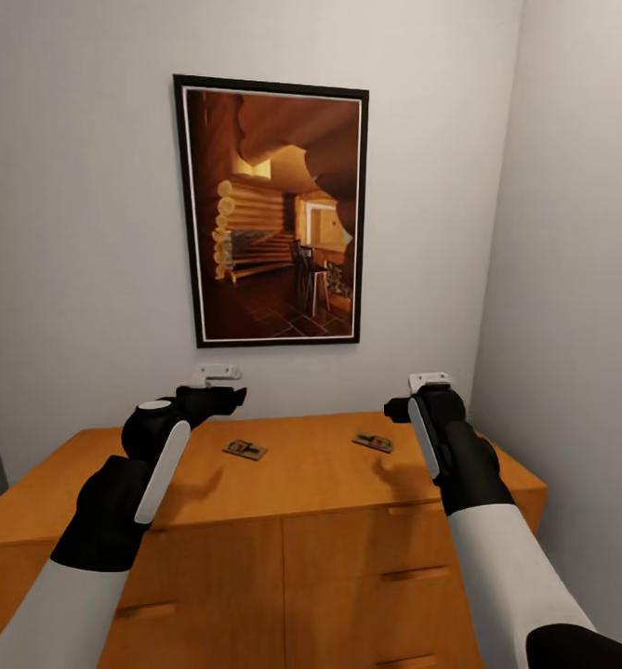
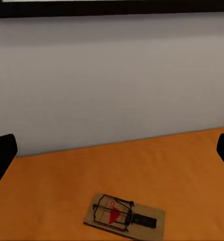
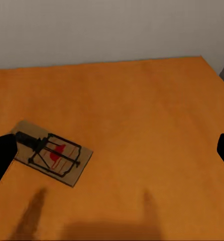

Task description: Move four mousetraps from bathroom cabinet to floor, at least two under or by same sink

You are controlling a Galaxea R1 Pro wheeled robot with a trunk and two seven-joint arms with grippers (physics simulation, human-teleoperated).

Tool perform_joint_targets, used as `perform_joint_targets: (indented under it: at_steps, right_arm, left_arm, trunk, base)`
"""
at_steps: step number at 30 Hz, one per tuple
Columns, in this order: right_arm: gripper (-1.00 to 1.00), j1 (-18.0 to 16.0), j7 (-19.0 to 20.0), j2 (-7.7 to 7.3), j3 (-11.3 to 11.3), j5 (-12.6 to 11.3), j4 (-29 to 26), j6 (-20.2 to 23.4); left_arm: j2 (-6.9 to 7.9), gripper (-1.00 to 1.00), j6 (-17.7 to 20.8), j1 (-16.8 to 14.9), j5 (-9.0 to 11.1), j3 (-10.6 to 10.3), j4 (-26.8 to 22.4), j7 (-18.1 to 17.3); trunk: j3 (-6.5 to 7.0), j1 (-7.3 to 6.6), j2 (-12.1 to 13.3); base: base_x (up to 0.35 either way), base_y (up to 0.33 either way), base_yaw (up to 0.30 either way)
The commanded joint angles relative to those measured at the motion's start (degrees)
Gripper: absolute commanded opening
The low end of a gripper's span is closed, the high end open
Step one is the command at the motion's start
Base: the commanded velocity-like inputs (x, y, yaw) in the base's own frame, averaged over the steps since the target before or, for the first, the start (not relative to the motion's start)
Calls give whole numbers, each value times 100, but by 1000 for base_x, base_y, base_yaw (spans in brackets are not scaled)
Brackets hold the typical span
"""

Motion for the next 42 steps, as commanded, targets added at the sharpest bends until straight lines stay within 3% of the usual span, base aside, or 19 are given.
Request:
perform_joint_targets:
  at_steps: [1,10,11,16,17,19,27,42]
  right_arm:
    - [100,-32,42,4,16,41,42,31]
    - [100,-897,1045,-37,65,10,1048,31]
    - [100,-1097,1206,-45,68,9,1372,31]
    - [100,-1397,1368,-47,69,11,1915,31]
    - [100,-1650,1460,-45,69,11,2352,31]
    - [100,-1763,1499,-48,69,15,2557,31]
    - [100,-2001,1564,-73,117,57,2952,31]
    - [100,-2019,1567,-85,421,85,2980,31]
  left_arm:
    - [10,100,19,-6,65,-14,9,60]
    - [37,100,687,-7,127,11,161,42]
    - [41,100,791,-7,133,16,169,40]
    - [47,100,871,-7,144,28,202,39]
    - [56,100,897,-7,149,85,320,38]
    - [63,100,900,-7,147,173,428,40]
    - [111,100,900,-7,83,673,739,46]
    - [113,100,900,-7,106,696,736,47]
  trunk:
    - [-8,1,-4]
    - [-8,1,-4]
    - [-8,1,-4]
    - [-8,1,-4]
    - [-8,1,-4]
    - [-8,1,-4]
    - [-8,1,-4]
    - [-8,1,-4]
  base:
    - [86,0,0]
    - [17,0,0]
    - [2,0,0]
    - [1,0,0]
    - [0,0,0]
    - [0,0,0]
    - [0,0,0]
    - [149,-8,0]
